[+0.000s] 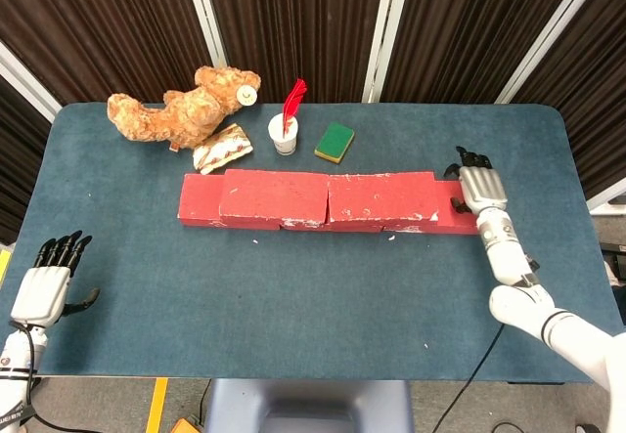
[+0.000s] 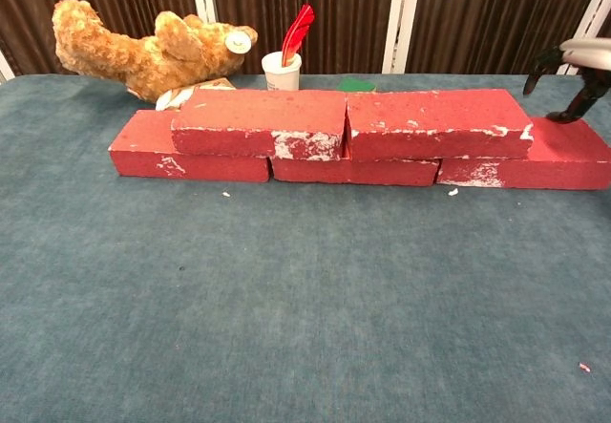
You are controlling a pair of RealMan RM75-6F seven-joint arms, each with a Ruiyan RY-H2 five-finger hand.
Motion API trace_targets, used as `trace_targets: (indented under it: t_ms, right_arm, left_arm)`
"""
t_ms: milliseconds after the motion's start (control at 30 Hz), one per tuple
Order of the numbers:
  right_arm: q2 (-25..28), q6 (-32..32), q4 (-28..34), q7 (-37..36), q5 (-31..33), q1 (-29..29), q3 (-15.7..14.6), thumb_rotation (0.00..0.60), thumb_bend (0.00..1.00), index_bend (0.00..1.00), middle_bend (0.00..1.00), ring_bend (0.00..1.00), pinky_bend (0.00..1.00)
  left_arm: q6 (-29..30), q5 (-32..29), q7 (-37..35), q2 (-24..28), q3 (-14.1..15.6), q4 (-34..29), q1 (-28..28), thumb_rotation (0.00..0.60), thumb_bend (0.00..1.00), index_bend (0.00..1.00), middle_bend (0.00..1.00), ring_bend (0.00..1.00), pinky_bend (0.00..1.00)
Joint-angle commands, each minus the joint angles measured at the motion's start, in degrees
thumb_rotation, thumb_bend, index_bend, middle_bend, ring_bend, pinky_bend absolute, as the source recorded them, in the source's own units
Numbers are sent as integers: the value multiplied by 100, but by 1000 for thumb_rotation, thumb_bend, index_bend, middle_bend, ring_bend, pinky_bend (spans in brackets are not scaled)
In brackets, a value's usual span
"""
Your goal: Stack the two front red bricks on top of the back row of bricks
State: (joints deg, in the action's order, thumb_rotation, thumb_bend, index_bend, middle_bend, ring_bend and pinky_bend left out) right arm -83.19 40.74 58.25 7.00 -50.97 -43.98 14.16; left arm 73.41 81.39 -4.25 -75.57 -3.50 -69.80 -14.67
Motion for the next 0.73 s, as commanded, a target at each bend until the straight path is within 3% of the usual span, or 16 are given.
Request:
trace_targets:
  t_ms: [33,133,200,333,433,733]
  right_arm:
    - [602,1052,1093,-264,-510,654,-77,600,375,104,57,0,59]
    - [996,2430,2035,-408,-1454,1406,-444,600,299,4,9,0,17]
    - [1112,3449,2439,-239,-2082,1966,-805,600,276,0,0,0,1]
    - [979,4784,2601,-43,-2854,2835,-1359,600,271,0,0,0,0]
    - [952,5002,2517,199,-3159,3100,-1629,600,270,0,0,0,0]
    - [1254,4994,2927,51,-3302,3316,-1570,600,270,0,0,0,0]
  left_arm:
    - [86,20,56,-12,-17,-15,18,600,275,0,0,0,39]
    - [304,68,147,-64,-65,22,54,600,294,0,0,0,38]
    - [495,94,198,-120,-114,62,91,600,305,0,0,0,38]
    - [711,97,353,-155,-155,22,163,600,307,0,0,0,39]
    - [754,94,485,-94,-137,-145,206,600,308,0,0,0,38]
    - [786,105,847,128,-77,-691,282,600,308,0,0,0,39]
